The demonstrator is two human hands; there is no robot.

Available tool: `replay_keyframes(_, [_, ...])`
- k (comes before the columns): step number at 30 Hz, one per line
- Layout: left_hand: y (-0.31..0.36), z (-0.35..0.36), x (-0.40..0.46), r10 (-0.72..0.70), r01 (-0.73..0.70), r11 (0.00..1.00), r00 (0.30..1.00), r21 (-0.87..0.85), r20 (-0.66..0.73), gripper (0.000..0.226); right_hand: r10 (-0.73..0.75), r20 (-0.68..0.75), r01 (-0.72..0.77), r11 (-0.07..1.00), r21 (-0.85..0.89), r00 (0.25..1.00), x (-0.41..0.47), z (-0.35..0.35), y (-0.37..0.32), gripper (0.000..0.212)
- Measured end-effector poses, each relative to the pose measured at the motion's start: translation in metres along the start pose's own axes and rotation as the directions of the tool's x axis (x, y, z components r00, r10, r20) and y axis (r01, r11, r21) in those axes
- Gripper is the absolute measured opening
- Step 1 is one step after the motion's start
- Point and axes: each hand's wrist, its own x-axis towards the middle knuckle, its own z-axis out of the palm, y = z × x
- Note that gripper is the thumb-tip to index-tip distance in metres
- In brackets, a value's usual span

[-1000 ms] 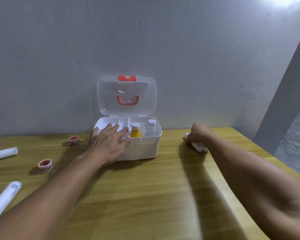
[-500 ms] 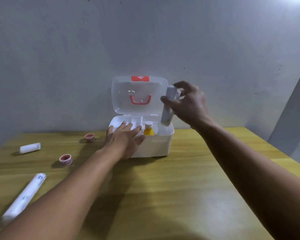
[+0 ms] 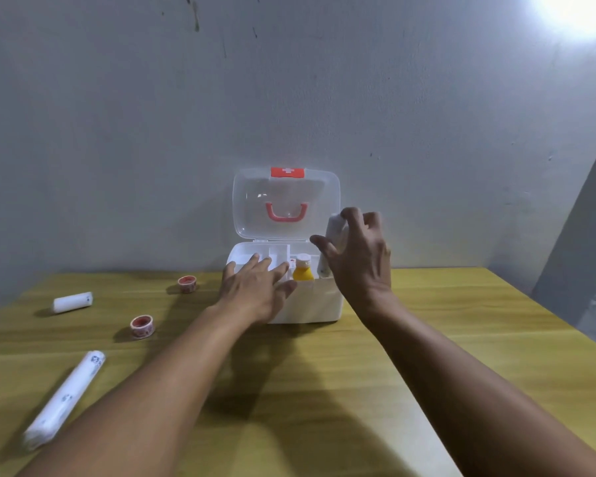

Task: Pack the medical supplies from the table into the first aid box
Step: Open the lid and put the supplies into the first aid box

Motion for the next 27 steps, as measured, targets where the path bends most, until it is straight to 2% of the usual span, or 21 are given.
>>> replay_keyframes(3, [-0.001,0.000,0.000,0.002,-0.002,1.000,1.000,0.000,0.008,0.058,0.004,0.019,-0.003,0.999,-0.042,1.000,-0.001,0.004,0.001,0.052])
replay_keyframes(6, [-0.001,0.000,0.000,0.004,-0.004,1.000,1.000,0.001,0.022,0.059,-0.002,0.102,0.014,0.993,-0.118,0.995,-0.012,0.011,0.006,0.053])
replay_keyframes(11, [0.000,-0.001,-0.001,0.003,-0.003,1.000,1.000,-0.024,0.008,0.056,0.057,0.155,-0.024,0.979,-0.202,0.986,-0.025,0.014,0.019,0.038])
replay_keyframes(14, [0.000,-0.002,-0.002,0.009,-0.009,1.000,1.000,-0.011,0.017,0.058,0.048,0.169,0.007,0.951,-0.309,0.984,-0.030,0.009,0.023,0.037])
replay_keyframes(18, [-0.002,-0.001,0.000,0.022,-0.022,1.000,1.000,-0.020,0.004,0.058,0.019,0.203,0.037,0.963,-0.266,0.979,-0.036,0.002,0.028,0.032])
replay_keyframes(20, [-0.003,-0.002,0.000,0.041,-0.042,0.999,0.999,-0.030,-0.014,0.060,0.018,0.227,0.027,0.981,-0.191,0.974,-0.032,-0.001,0.030,0.037])
replay_keyframes(23, [-0.009,-0.001,-0.002,0.051,-0.057,0.994,0.997,-0.097,-0.066,0.067,-0.019,0.393,0.059,0.994,-0.090,0.919,-0.026,0.000,0.031,0.055])
replay_keyframes(27, [-0.023,-0.002,-0.014,-0.003,-0.039,0.981,0.977,-0.193,-0.211,0.067,-0.031,0.575,0.137,0.980,-0.142,0.817,-0.027,0.008,0.030,0.068])
